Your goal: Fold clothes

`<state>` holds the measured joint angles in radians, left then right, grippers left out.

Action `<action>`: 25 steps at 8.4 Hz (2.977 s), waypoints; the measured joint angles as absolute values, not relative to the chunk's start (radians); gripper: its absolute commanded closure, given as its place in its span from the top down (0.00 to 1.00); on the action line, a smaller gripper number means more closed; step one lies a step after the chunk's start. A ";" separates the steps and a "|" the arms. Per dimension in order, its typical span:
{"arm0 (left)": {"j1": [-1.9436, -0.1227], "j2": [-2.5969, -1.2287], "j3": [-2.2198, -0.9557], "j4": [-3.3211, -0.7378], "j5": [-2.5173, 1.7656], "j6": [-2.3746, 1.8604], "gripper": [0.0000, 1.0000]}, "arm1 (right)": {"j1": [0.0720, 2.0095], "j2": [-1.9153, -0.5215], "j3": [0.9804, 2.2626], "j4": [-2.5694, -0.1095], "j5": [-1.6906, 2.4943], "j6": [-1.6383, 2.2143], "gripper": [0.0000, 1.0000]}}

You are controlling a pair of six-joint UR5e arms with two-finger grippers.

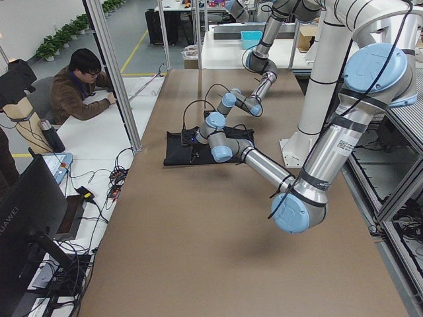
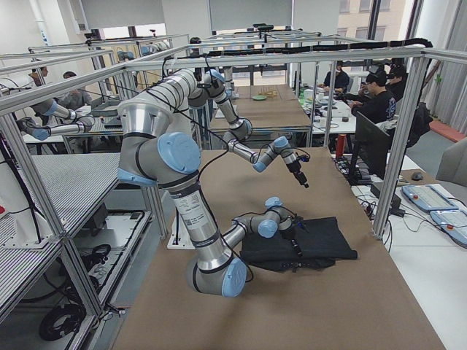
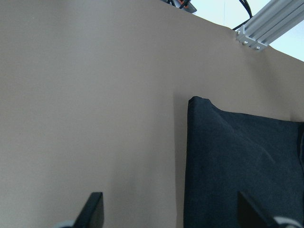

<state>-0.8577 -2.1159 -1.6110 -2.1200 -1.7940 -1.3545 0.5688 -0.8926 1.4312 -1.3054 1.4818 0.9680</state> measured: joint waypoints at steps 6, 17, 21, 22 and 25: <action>-0.853 -2.113 -1.605 -2.120 -1.787 -1.355 1.00 | 0.571 -0.906 1.472 -1.315 1.483 0.959 0.06; -0.846 -2.124 -1.593 -2.121 -1.781 -1.368 1.00 | 0.780 -1.134 1.596 -1.235 1.673 0.786 0.94; -0.842 -2.148 -1.568 -2.121 -1.782 -1.367 1.00 | 0.818 -1.141 1.616 -1.216 1.747 0.814 0.94; -0.841 -2.150 -1.568 -2.122 -1.782 -1.366 1.00 | 0.812 -1.140 1.629 -1.218 1.754 0.852 0.94; -0.842 -2.151 -1.567 -2.122 -1.783 -1.360 1.00 | 0.727 -1.140 1.644 -1.219 1.749 1.029 0.94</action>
